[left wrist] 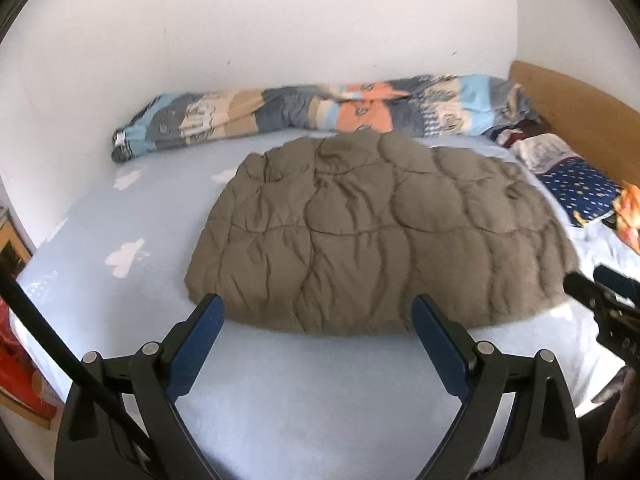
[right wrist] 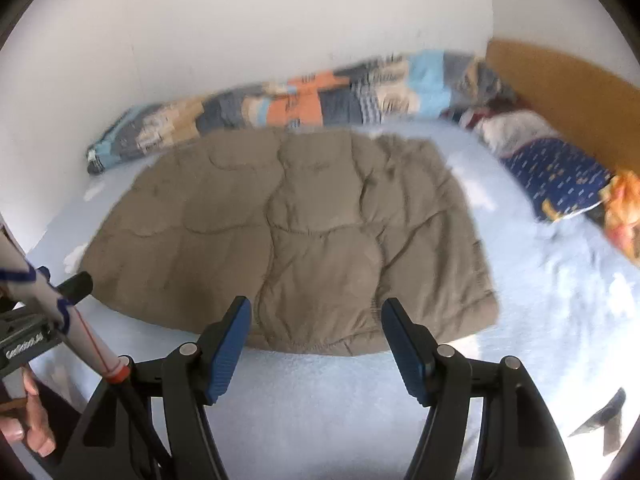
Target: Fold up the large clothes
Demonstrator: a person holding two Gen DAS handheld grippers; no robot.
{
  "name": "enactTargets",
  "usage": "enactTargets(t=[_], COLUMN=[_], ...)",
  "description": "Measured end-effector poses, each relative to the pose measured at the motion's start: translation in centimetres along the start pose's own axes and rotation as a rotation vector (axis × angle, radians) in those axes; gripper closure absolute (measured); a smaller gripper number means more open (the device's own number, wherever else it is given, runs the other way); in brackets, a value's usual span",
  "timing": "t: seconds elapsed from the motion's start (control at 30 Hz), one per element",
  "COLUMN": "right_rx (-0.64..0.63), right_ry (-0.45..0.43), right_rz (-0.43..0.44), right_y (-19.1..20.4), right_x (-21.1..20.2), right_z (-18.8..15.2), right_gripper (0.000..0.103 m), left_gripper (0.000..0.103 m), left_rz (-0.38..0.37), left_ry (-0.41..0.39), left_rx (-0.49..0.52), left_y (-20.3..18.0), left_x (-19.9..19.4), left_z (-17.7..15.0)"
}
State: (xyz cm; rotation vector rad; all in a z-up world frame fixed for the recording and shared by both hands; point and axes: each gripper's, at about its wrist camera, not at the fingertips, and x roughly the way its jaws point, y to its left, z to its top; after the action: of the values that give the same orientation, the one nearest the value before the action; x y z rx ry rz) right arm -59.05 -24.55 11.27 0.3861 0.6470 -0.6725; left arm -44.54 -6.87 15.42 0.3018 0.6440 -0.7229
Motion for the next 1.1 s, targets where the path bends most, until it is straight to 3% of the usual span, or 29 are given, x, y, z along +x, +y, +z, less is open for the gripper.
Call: enactTargets(t=[0.3,0.4,0.53,0.6,0.7,0.8,0.97,1.1], right_rx=[-0.088,-0.11,-0.112,-0.118,-0.1,-0.094,-0.089,-0.096], right_ry=[-0.166,-0.199,-0.252,-0.289,-0.281,-0.299,-0.248,-0.156], right_rz=[-0.033,-0.037,0.018,0.023,0.043,-0.021,-0.076,-0.099], right_y=[1.6,2.5,3.6,4.2,4.5,5.5,6.8,7.3], right_x=[-9.7,-12.6,-17.1,-19.5,-21.4,-22.1,-20.1,-17.8], right_z=[-4.1,-5.0,-4.3,-3.0,-0.6,0.8,-0.4,-1.4], right_gripper=[0.024,0.024,0.021,0.012,0.008,0.006,0.005,0.005], left_gripper=[0.009,0.009,0.009,0.005,0.003,0.002,0.002,0.002], left_rz=[0.037,0.012,-0.004,-0.029,-0.07,-0.017,-0.017,-0.004], left_ry=[-0.204,-0.254,-0.328,-0.347,-0.295,-0.273,-0.192,-0.103], left_rx=[0.086,0.078,0.081,0.065,0.046,0.018,0.003,0.024], left_y=[-0.9,-0.6,-0.4,0.0,0.5,0.9,1.1,0.4], left_x=[-10.2,-13.6,-18.1,-19.6,-20.4,-19.8,-17.6,-15.2], left_z=[-3.3,-3.1,-1.5,-0.3,1.9,2.3,1.2,0.7])
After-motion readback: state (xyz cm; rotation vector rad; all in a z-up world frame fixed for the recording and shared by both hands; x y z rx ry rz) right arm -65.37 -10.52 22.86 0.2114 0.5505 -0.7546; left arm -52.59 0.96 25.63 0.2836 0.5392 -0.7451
